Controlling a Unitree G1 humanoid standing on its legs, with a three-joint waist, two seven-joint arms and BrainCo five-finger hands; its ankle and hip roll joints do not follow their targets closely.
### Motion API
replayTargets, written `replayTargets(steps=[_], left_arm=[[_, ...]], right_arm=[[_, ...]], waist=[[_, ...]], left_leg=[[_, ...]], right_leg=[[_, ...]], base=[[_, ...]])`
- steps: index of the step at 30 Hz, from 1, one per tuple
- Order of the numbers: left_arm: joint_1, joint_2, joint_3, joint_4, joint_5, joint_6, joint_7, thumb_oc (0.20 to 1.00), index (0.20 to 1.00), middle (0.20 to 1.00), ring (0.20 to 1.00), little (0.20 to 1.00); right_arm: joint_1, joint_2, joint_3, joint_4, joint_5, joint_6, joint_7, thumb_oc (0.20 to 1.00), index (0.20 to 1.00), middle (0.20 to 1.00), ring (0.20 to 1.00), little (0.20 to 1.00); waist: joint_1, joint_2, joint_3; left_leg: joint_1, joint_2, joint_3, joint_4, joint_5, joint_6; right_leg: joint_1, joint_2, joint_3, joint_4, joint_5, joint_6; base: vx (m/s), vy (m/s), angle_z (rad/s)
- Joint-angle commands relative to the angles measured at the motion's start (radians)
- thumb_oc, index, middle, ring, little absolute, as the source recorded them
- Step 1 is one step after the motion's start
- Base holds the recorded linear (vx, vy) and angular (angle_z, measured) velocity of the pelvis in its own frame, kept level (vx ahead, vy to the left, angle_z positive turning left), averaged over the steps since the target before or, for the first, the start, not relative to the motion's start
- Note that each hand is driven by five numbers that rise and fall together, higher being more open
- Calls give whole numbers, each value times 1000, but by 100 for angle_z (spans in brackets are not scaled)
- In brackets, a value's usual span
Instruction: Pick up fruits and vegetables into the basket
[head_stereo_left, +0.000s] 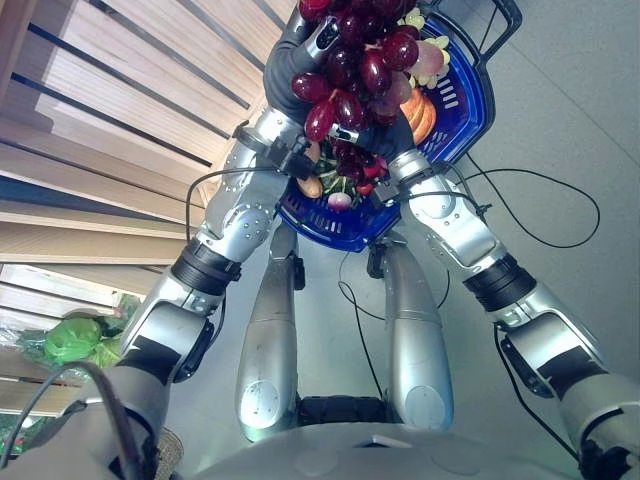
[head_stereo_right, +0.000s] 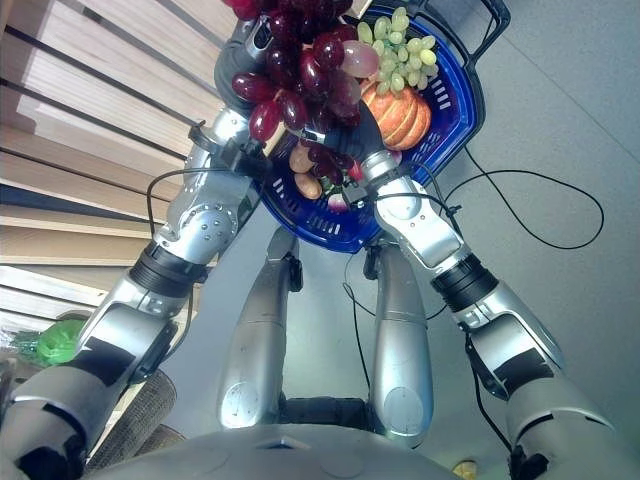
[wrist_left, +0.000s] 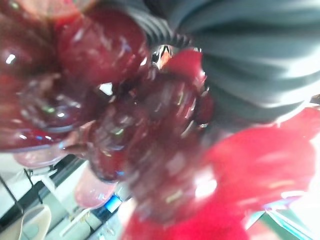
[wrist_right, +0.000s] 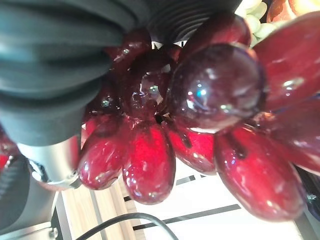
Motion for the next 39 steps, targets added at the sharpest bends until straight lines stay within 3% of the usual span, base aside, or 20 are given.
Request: replayTargets(steps=[1,11,19,29,33,39], left_arm=[[1,-21,-32,-133,150,-123,115,1000,1000,1000,1000,1000],[21,29,77,-77,371,-237,421,1000,1000,1000,1000,1000],[14,38,135,-10,465,-246,588,1000,1000,1000,1000,1000],[23,58,171,135,574,-242,716,1000,1000,1000,1000,1000],[34,97,179,274,619,-223,757,1000,1000,1000,1000,1000],[4,119,152,463,578,-219,758,1000,1000,1000,1000,1000]], right_arm=[[-66,59,-45,-78,3,-60,-4,200,200,200,200,200],[-46,41,-82,-79,7,-67,1,200,200,200,200,200],[-40,51,-99,-77,-9,-69,-9,200,200,200,200,200],[-18,40,-112,-29,1,-68,-51,200,200,200,200,200],[-3,7,-118,73,23,-56,-70,200,200,200,200,200],[-51,-37,-74,280,59,0,-68,200,200,200,200,200]], waist=[[22,-30,-46],[37,-23,-46],[40,-22,-46],[37,-21,-46],[37,-16,-46],[40,-9,-46]], left_leg=[[0,-70,56,102,-119,47],[8,-70,48,100,-119,42],[6,-67,46,103,-119,33],[4,-62,53,106,-120,25],[5,-58,58,110,-121,19],[-3,-54,63,116,-122,14]], right_leg=[[76,37,35,-220,152,118],[84,29,26,-210,138,119],[82,26,22,-199,129,120],[79,27,22,-192,121,119],[75,27,22,-179,114,120],[62,26,20,-167,110,119]], base=[[0,0,0],[0,0,0],[0,0,0],[1,3,0],[12,41,-2],[0,5,0]])
